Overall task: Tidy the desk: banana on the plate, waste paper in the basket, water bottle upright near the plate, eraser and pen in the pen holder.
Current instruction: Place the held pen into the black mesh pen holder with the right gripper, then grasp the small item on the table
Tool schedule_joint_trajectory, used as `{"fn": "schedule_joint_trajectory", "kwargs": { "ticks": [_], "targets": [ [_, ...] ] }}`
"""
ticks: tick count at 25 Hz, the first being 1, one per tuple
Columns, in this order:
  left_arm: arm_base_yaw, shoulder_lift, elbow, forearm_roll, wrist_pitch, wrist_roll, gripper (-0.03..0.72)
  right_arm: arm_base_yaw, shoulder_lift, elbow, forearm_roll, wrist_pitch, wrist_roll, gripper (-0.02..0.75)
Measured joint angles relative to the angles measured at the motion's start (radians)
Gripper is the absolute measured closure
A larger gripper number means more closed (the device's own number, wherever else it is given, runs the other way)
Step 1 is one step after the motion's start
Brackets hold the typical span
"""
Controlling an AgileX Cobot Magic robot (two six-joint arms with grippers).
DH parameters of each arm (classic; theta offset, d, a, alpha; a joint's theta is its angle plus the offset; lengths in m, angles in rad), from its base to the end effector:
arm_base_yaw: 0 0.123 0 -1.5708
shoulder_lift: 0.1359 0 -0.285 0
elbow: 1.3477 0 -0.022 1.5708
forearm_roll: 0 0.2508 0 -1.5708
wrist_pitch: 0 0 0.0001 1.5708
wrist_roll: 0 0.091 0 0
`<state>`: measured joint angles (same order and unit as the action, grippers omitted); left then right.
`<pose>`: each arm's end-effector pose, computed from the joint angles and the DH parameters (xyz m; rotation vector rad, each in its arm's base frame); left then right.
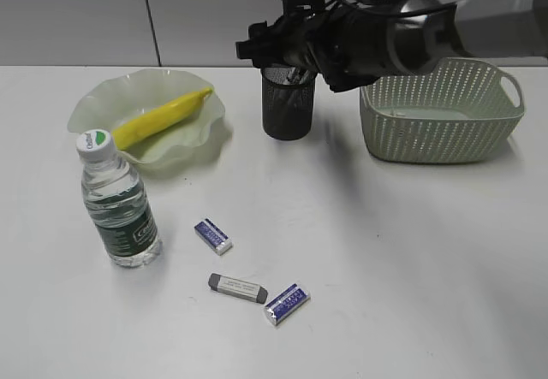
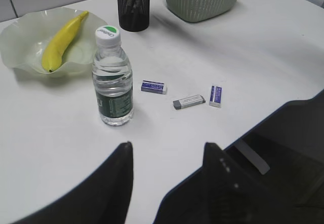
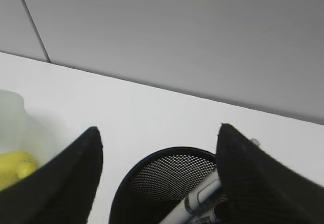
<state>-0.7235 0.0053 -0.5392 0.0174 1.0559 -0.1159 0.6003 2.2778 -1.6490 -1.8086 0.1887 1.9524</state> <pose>-0.0055 0.0067 0.2885 0.6102 1.9500 -0.5121 0.4366 0.2787 0.1596 -0.3616 2.0373 0.2678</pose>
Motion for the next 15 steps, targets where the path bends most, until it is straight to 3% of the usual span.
{"fn": "schedule_joint_trajectory", "kwargs": {
  "ticks": [5,9,12,15],
  "targets": [
    [0.000,0.000,0.000,0.000,0.000,0.000,0.352,0.000,-0.136,0.054,0.088,-0.053,-0.142,0.164],
    [0.000,0.000,0.000,0.000,0.000,0.000,0.352,0.001,-0.352,0.218,0.278,-0.038,-0.292,0.163],
    [0.000,0.000,0.000,0.000,0.000,0.000,0.352,0.001,-0.542,0.389,0.519,0.073,-0.528,0.163],
    [0.000,0.000,0.000,0.000,0.000,0.000,0.352,0.000,-0.741,0.528,0.890,0.214,-0.926,0.166]
  ]
}}
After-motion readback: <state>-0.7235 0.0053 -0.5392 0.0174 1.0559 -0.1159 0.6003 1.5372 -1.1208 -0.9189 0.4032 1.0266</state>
